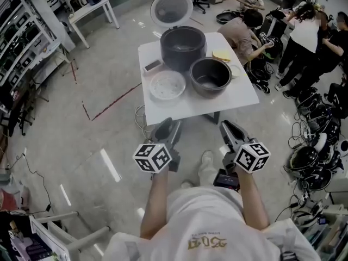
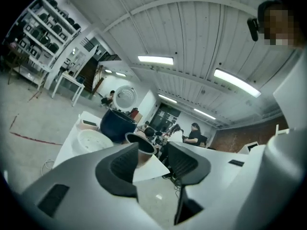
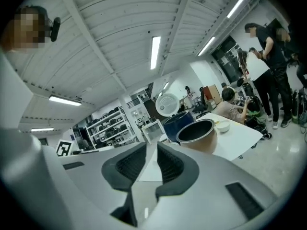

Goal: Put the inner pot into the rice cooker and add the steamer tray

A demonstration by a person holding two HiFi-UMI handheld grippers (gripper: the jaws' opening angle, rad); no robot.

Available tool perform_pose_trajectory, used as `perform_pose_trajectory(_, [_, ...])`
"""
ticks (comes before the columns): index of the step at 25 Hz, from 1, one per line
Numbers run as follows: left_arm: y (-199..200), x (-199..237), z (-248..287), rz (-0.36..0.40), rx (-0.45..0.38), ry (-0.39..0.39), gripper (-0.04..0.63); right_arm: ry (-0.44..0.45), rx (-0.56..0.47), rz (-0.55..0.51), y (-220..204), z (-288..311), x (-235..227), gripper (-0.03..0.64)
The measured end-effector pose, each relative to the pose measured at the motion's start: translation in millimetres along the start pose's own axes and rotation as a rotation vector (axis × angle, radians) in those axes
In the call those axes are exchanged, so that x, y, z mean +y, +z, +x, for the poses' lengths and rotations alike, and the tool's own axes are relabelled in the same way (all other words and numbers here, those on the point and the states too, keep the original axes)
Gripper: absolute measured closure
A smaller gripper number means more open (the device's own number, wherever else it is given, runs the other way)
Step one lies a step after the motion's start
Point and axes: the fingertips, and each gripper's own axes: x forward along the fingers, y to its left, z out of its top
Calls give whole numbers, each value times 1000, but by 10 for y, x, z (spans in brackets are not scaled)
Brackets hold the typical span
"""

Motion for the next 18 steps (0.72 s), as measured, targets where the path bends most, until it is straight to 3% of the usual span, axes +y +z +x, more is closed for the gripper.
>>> perform_pose_trajectory(2, [1,14,48,1,1,12,345,8,6,24,31,-34,-73,450])
perform_pose_trajectory(4, [-56,40,102,28,24,42,322,-7,15,35,39,-74,-178,393])
perform_pose_trajectory(10, [-224,100,370,22,64,80,330,-4,41,47,38,43,-497,390])
perform_pose_trajectory(14, [-264,223,688,76,102,142,345,10,54,58,132,277,-791,391])
perform_pose_trajectory(18, [-310,355,1020,45,129,179,342,42,54,97,231,511,-1119,391])
